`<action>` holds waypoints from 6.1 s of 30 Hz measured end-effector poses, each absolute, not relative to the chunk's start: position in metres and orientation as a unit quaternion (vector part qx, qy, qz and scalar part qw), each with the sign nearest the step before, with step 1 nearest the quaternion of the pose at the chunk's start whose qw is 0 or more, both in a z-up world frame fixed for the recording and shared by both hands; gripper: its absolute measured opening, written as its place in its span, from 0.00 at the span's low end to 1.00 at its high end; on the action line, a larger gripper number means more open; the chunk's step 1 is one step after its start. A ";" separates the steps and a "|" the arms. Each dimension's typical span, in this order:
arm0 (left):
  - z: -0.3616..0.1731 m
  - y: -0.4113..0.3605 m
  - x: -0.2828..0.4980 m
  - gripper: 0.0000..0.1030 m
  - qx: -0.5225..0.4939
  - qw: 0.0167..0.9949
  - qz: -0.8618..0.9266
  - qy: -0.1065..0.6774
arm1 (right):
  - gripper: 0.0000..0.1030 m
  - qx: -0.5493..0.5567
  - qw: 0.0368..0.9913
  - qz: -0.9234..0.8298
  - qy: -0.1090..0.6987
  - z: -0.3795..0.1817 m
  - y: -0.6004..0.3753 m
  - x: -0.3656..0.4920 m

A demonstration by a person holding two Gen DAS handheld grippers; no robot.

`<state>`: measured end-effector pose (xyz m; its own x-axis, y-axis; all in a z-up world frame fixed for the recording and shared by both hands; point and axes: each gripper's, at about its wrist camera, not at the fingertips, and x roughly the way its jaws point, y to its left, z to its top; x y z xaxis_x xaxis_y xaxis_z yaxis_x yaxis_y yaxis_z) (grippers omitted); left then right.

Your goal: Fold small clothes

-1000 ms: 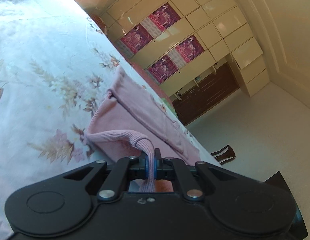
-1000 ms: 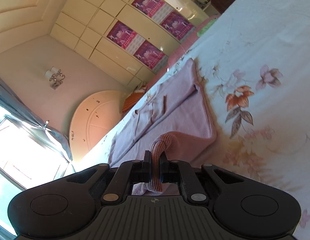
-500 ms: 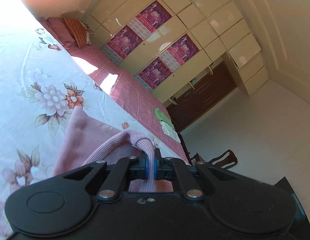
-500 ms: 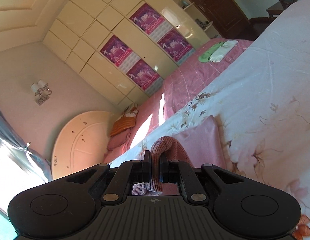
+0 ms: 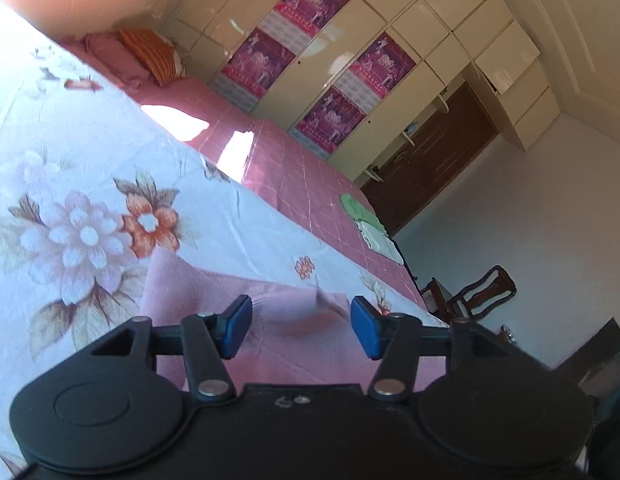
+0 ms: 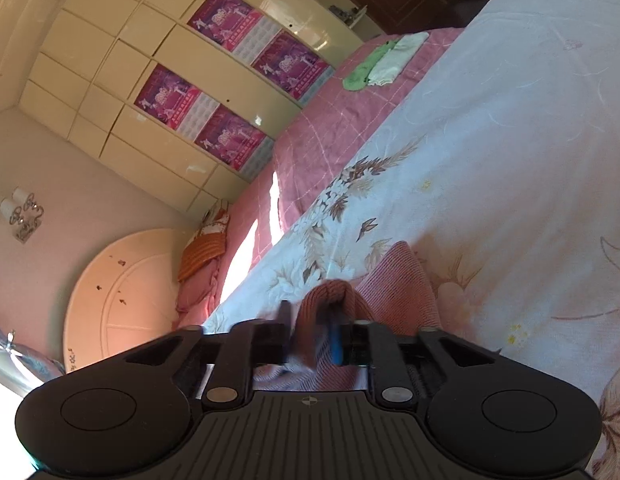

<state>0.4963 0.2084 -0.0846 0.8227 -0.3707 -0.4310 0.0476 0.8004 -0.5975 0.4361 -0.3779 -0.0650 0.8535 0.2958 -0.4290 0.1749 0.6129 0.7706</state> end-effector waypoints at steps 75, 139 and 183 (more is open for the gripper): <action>-0.090 0.107 0.432 0.53 -0.056 0.928 -0.128 0.344 | 0.52 0.025 0.922 0.090 0.375 -0.087 -0.234 0.396; -0.091 0.128 0.331 0.57 -0.011 0.925 -0.013 0.379 | 0.34 0.003 0.916 -0.012 0.402 -0.089 -0.244 0.286; -0.107 0.169 0.283 0.54 -0.380 0.867 0.001 0.323 | 0.02 0.043 0.921 0.144 0.359 -0.053 -0.162 0.337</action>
